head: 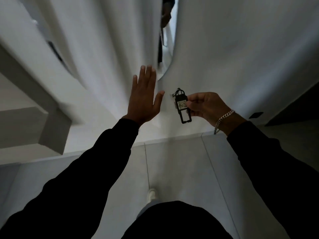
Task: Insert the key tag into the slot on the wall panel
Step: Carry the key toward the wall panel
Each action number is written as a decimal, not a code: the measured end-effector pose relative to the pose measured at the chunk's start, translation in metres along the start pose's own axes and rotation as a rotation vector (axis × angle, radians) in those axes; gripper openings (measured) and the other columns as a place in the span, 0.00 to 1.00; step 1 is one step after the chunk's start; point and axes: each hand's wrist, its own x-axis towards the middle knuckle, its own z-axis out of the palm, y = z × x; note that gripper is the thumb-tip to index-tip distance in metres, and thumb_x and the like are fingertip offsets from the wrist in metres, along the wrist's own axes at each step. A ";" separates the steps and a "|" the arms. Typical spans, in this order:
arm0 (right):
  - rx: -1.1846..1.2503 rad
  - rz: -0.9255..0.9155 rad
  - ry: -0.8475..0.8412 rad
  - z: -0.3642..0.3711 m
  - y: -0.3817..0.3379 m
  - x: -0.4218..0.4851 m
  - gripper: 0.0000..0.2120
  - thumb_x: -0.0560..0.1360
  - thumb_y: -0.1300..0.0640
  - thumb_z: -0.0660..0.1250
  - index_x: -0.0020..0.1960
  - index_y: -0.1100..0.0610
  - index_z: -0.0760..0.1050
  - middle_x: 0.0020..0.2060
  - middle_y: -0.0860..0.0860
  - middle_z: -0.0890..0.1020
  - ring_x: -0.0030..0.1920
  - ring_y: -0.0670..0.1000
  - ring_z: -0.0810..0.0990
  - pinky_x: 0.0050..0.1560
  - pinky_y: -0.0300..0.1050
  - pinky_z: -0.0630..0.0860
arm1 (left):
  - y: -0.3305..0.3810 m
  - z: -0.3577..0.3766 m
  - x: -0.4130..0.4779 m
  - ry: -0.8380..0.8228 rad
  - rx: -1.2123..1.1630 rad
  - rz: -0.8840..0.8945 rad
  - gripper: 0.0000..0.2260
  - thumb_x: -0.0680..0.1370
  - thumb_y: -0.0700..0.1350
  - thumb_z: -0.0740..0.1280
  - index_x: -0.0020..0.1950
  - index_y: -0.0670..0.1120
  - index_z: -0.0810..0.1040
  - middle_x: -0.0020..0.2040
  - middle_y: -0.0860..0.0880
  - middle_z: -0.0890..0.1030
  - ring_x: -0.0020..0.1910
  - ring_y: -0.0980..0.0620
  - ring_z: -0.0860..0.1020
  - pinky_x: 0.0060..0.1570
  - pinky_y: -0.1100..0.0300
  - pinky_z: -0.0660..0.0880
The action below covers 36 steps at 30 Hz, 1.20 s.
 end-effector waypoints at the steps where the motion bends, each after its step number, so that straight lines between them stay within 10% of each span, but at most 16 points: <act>1: 0.007 -0.006 0.028 -0.016 0.001 0.000 0.14 0.74 0.70 0.64 0.59 0.72 0.73 0.50 0.67 0.78 0.42 0.57 0.78 0.51 0.54 0.79 | 0.011 0.010 0.012 0.001 -0.008 0.031 0.30 0.83 0.53 0.54 0.80 0.37 0.54 0.82 0.37 0.53 0.81 0.38 0.49 0.80 0.39 0.48; 23: 0.013 -0.163 0.389 -0.345 -0.017 0.073 0.09 0.73 0.69 0.66 0.44 0.56 0.79 0.39 0.55 0.83 0.33 0.47 0.82 0.38 0.42 0.83 | 0.241 0.205 0.297 0.034 -0.330 0.362 0.30 0.83 0.52 0.53 0.80 0.36 0.53 0.81 0.36 0.52 0.81 0.36 0.47 0.80 0.39 0.45; 36: -0.119 -0.290 0.359 -0.595 -0.052 0.100 0.10 0.73 0.71 0.65 0.54 0.70 0.76 0.41 0.57 0.81 0.37 0.50 0.80 0.32 0.33 0.80 | 0.431 0.282 0.428 0.201 -0.272 0.340 0.30 0.83 0.53 0.52 0.80 0.38 0.53 0.82 0.37 0.53 0.82 0.39 0.47 0.80 0.39 0.45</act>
